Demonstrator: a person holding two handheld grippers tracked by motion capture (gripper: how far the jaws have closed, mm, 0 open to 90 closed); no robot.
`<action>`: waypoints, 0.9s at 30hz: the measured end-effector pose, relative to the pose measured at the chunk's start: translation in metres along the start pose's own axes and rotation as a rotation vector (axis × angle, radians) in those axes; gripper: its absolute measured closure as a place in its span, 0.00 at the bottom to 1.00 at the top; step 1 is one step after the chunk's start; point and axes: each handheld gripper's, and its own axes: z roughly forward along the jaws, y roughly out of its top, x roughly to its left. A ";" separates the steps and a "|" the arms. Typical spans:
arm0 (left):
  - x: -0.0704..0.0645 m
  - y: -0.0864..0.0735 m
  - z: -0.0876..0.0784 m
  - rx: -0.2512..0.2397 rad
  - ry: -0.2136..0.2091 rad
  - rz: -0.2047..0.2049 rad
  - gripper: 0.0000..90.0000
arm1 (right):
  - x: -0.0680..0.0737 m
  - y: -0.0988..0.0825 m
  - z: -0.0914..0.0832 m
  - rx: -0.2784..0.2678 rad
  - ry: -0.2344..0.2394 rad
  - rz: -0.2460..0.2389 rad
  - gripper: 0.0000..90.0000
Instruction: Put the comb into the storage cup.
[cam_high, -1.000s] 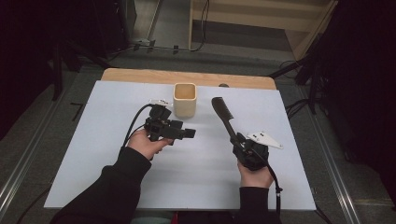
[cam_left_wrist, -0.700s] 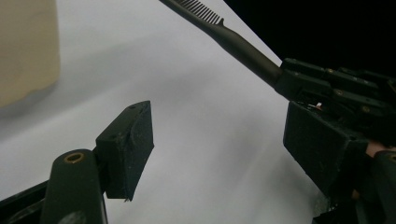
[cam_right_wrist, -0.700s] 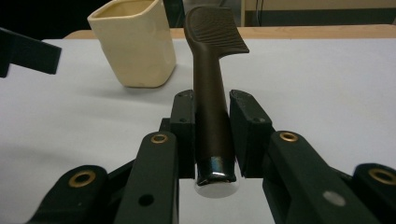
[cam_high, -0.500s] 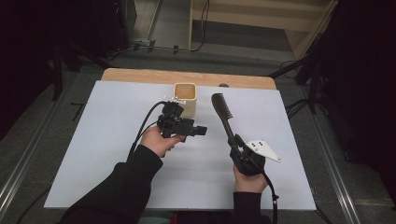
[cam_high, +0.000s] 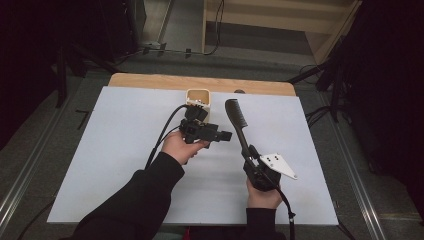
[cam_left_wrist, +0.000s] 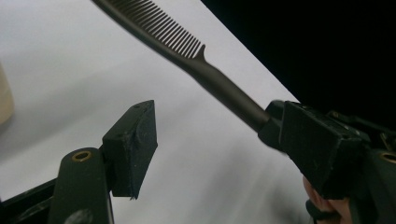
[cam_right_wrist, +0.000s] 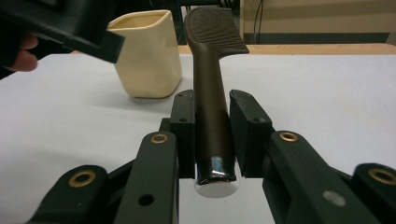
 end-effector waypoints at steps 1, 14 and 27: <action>-0.001 0.001 0.002 -0.003 0.006 0.006 0.31 | 0.001 0.000 0.000 -0.004 -0.002 -0.004 0.78; -0.010 0.010 0.019 -0.017 0.028 -0.036 0.35 | 0.006 -0.001 0.000 -0.033 -0.020 0.003 0.78; -0.015 0.011 0.037 -0.023 0.060 -0.054 0.37 | 0.009 0.000 0.001 -0.057 -0.028 0.016 0.78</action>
